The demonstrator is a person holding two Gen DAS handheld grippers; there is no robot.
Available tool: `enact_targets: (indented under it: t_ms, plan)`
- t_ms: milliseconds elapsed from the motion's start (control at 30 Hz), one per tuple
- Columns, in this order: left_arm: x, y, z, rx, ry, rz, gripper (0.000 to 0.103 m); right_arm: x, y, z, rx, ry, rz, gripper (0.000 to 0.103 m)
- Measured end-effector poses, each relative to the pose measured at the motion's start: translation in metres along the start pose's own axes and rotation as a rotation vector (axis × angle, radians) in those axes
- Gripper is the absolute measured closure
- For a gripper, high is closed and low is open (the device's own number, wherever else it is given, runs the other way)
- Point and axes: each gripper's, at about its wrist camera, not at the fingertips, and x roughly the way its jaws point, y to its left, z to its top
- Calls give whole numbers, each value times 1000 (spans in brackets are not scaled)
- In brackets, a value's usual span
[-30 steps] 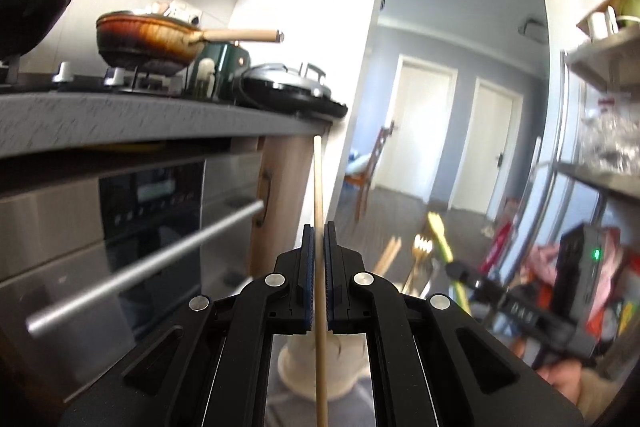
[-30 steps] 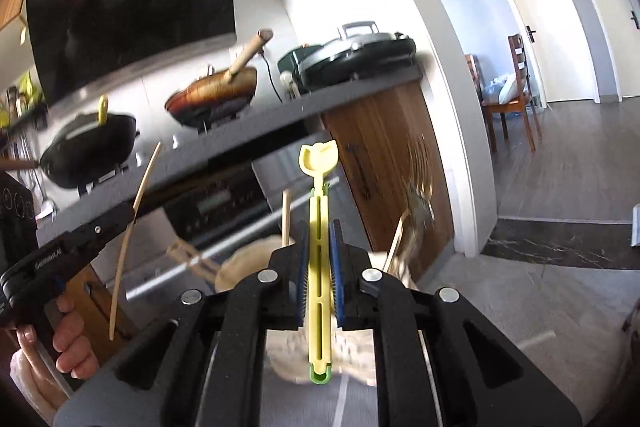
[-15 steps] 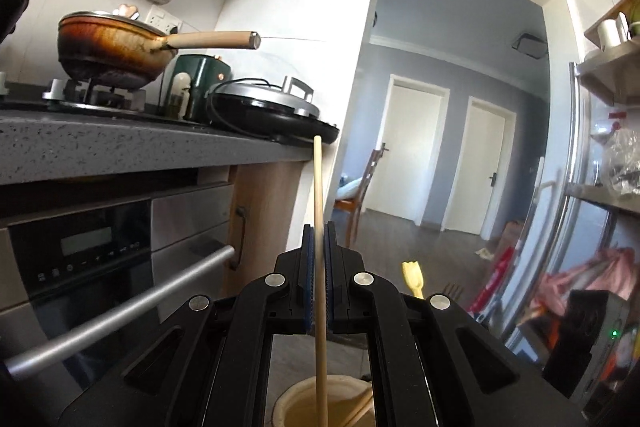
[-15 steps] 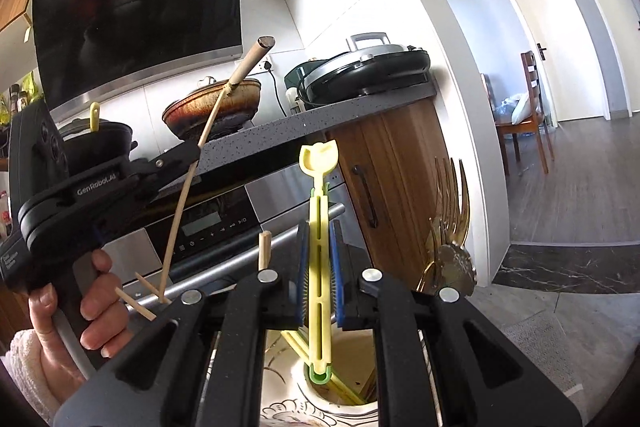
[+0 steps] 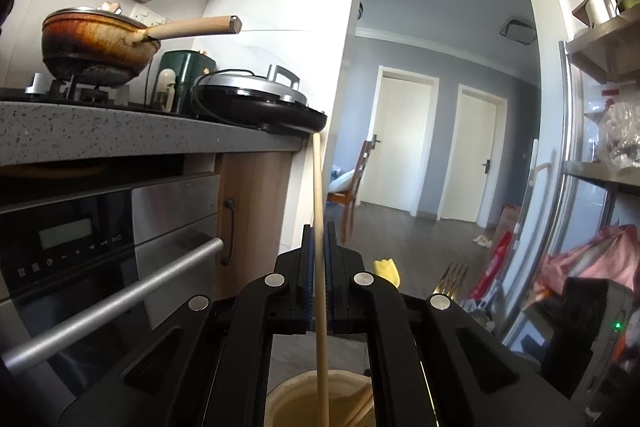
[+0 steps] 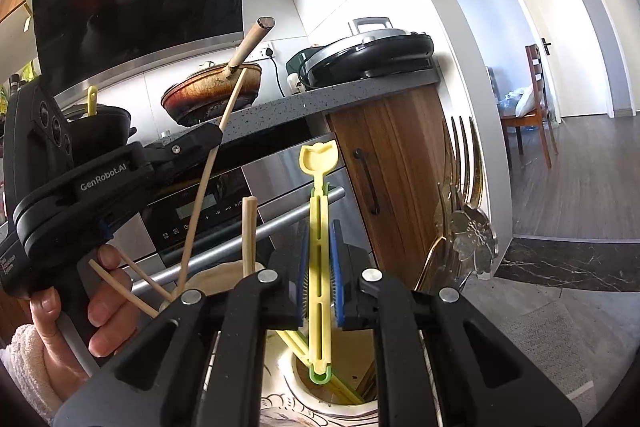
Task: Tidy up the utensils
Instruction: 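Lower the yellow tong into the smaller pot while the left tool releases its chopstick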
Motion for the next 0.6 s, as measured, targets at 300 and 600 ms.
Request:
enact_targets:
  t_ms: [300, 600]
  plan:
    - [-10, -3, -7, 30, 6, 0, 98, -1, -7, -1, 39, 3, 31, 93]
    - [-23, -1, -5, 33, 18, 6, 88, 1, -1, -11, -38, 46, -26, 93]
